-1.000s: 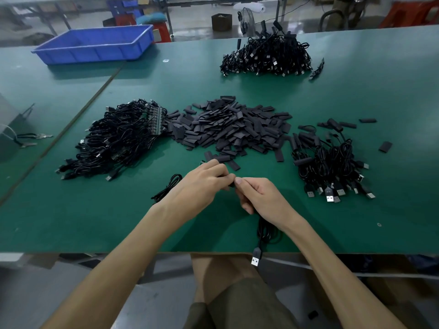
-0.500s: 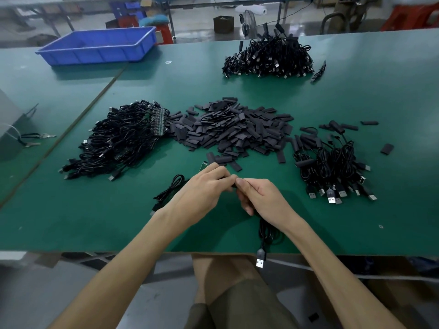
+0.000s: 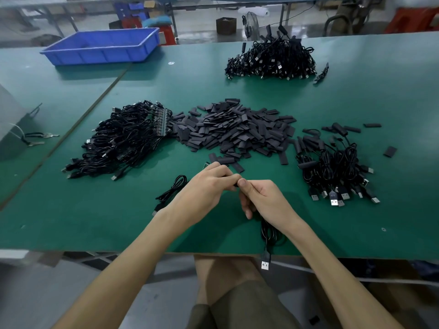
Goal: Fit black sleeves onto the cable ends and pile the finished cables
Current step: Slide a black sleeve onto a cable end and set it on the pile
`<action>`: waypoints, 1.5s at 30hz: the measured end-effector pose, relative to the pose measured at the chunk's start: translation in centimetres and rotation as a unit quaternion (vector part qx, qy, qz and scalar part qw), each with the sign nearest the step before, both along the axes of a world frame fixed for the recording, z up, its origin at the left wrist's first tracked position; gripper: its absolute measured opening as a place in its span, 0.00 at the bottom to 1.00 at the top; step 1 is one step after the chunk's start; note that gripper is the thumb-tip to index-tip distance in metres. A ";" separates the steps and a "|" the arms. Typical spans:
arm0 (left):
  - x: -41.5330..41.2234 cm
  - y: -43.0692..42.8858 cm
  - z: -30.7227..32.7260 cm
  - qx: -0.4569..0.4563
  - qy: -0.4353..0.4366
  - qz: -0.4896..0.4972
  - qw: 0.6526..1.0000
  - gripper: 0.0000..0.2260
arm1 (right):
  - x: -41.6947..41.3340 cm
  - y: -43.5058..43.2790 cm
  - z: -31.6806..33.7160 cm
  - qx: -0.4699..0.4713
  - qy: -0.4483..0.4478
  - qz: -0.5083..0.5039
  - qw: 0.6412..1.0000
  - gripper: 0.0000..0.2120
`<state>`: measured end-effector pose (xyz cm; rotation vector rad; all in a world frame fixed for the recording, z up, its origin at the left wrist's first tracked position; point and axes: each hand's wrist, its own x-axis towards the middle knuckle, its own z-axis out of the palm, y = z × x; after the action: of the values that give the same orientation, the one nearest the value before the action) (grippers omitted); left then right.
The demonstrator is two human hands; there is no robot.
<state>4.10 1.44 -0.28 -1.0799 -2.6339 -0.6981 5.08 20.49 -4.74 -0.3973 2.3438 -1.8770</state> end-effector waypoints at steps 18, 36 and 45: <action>0.1 0.5 -0.2 0.018 0.004 0.007 1.000 0.13 | 0.0 -0.1 0.0 -0.023 -0.002 -0.008 1.000 0.26; -1.0 0.1 -2.3 0.145 -0.060 0.027 0.987 0.13 | 0.1 0.1 0.2 -0.054 -0.023 0.000 0.998 0.25; -0.7 0.7 -1.6 0.336 -0.254 0.075 0.904 0.09 | 0.3 0.1 0.4 -0.088 -0.019 -0.032 0.995 0.24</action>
<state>3.40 2.15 -1.84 -0.5261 -2.4450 -1.8717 5.37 20.61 -4.35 -0.3026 2.1992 -2.1102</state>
